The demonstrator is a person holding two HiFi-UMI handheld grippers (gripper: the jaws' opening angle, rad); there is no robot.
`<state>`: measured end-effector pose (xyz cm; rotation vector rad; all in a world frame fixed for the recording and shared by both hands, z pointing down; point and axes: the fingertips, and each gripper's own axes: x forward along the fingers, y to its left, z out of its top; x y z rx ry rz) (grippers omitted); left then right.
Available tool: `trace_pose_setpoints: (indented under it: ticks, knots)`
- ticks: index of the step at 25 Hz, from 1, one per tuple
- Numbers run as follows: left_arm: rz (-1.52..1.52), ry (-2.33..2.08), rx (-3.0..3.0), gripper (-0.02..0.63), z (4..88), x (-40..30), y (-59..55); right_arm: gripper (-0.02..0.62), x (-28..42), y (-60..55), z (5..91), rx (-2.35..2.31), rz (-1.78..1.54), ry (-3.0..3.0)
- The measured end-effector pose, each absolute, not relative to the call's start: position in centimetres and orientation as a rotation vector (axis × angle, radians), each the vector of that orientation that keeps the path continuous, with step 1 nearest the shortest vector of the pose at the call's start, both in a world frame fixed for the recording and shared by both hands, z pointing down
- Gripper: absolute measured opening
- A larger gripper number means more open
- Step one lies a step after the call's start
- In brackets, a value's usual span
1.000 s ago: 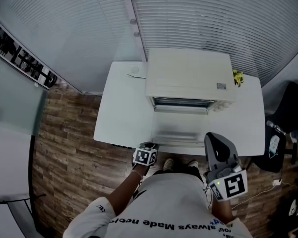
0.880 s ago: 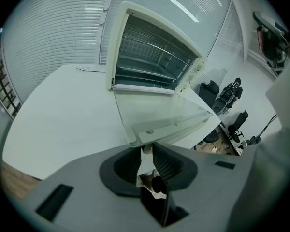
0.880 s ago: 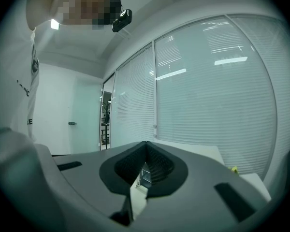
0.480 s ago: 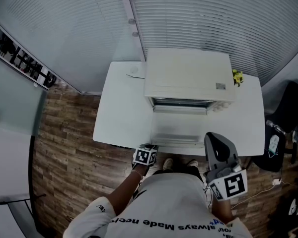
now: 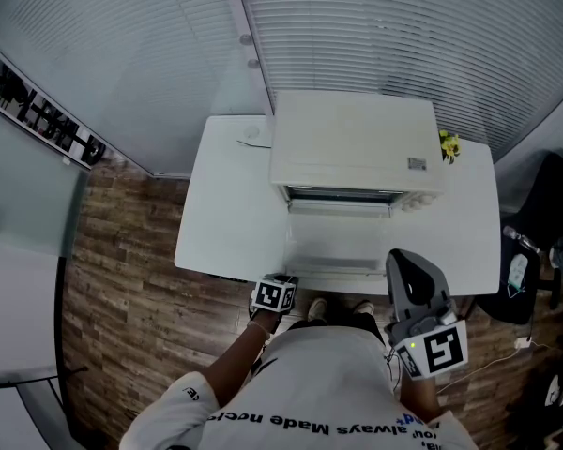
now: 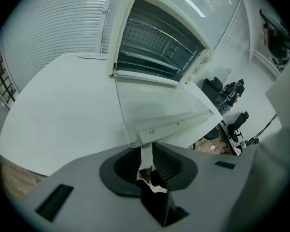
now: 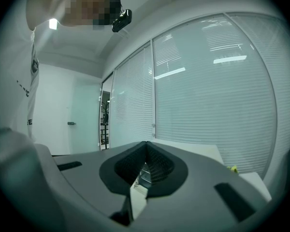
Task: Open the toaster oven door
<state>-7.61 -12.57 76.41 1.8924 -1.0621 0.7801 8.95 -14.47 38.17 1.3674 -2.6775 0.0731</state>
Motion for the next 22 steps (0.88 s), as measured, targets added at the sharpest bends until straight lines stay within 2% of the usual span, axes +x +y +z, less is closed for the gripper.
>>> trace_pose_setpoints:
  ticks: [22]
  knots:
    - [0.787,-1.035,1.858,0.091,77.6,-7.7,-10.9,0.008,9.9,-14.8,38.2,1.394,0.078,-2.65]
